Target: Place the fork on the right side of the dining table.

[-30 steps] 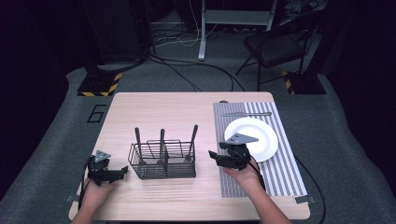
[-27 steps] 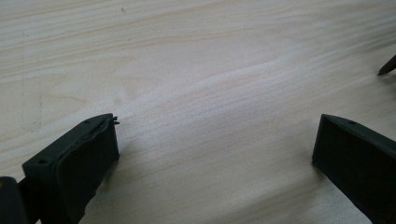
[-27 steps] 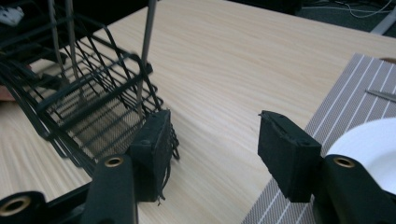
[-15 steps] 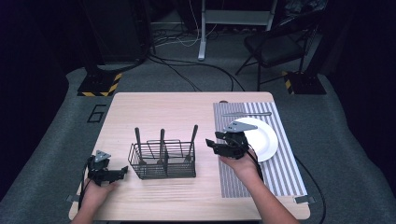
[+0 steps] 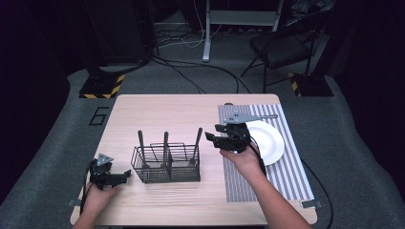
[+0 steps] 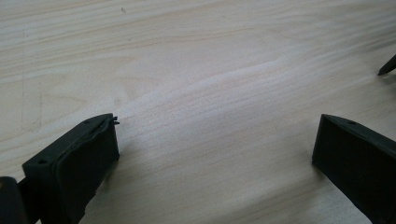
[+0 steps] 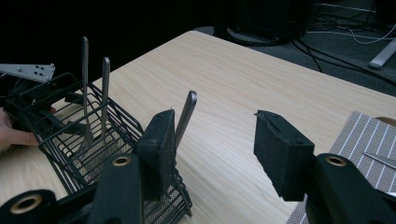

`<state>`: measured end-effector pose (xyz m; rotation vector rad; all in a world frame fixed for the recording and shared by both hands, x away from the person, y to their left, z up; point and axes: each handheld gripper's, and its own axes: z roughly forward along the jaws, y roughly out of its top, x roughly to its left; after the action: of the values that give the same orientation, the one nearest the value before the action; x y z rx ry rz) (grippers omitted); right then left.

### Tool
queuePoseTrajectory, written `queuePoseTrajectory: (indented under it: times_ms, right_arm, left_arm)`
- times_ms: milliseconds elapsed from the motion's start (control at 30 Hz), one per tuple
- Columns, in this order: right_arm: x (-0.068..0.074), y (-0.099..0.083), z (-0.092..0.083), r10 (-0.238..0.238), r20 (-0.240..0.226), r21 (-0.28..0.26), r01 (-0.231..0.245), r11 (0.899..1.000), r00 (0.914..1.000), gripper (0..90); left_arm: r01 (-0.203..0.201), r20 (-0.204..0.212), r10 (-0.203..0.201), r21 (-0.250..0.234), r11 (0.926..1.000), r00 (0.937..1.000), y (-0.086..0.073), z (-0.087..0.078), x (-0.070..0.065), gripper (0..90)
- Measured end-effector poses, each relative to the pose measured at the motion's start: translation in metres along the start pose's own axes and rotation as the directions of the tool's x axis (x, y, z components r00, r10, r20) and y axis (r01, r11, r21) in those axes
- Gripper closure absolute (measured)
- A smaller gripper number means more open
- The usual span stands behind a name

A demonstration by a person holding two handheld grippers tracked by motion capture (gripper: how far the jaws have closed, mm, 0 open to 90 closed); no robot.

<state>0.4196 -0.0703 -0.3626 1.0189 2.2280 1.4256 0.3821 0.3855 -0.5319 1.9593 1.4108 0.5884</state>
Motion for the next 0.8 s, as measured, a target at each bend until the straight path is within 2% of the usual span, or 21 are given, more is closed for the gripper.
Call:
queuePoseTrajectory:
  times_ms: [267, 500, 800]
  right_arm:
    - [0.003, 0.006, 0.008, -0.001, -0.019, -0.007, 0.001, 1.000, 0.9998, 51.4]
    - [0.005, 0.007, 0.019, 0.006, -0.013, -0.016, -0.006, 1.000, 0.9999, 51.7]
    - [0.011, 0.007, 0.031, -0.021, -0.035, -0.047, 0.019, 0.999, 0.9992, 57.6]
  left_arm:
    - [0.000, 0.000, 0.000, 0.000, 1.0000, 1.0000, 0.000, 0.000, 0.000, 0.0]
    - [0.000, 0.000, 0.000, 0.000, 1.0000, 1.0000, 0.000, 0.000, 0.000, 0.0]
    - [0.000, 0.000, 0.000, 0.000, 1.0000, 1.0000, 0.000, 0.000, 0.000, 0.0]
